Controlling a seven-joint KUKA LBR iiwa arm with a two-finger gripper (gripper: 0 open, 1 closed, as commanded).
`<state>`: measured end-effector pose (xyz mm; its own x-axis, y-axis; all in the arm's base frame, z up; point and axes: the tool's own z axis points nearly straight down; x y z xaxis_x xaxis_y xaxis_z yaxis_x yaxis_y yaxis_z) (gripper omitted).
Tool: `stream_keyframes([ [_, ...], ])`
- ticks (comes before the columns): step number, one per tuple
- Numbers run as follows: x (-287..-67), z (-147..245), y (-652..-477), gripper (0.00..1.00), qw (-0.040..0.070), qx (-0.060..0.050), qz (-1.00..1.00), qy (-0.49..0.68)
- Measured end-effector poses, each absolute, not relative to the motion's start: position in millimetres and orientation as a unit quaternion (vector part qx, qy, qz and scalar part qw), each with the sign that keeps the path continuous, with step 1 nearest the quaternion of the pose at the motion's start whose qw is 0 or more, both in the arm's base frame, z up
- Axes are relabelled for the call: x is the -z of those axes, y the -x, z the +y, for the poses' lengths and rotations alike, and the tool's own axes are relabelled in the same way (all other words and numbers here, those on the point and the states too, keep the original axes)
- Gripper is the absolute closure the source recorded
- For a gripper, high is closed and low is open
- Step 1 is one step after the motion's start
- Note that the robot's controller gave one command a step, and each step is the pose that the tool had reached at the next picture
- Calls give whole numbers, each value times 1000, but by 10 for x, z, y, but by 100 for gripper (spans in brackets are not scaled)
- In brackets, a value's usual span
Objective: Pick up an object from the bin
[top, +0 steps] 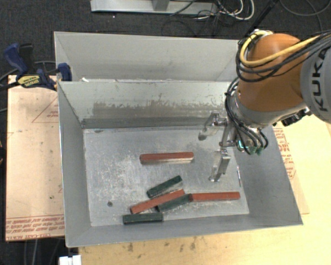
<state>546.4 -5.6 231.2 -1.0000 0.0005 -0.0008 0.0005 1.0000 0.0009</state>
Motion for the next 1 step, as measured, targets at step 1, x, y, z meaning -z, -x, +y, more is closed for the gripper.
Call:
stream_keyframes([
  [1, -1883, -123, -5148, 0, 4, -1, 1000, -6],
])
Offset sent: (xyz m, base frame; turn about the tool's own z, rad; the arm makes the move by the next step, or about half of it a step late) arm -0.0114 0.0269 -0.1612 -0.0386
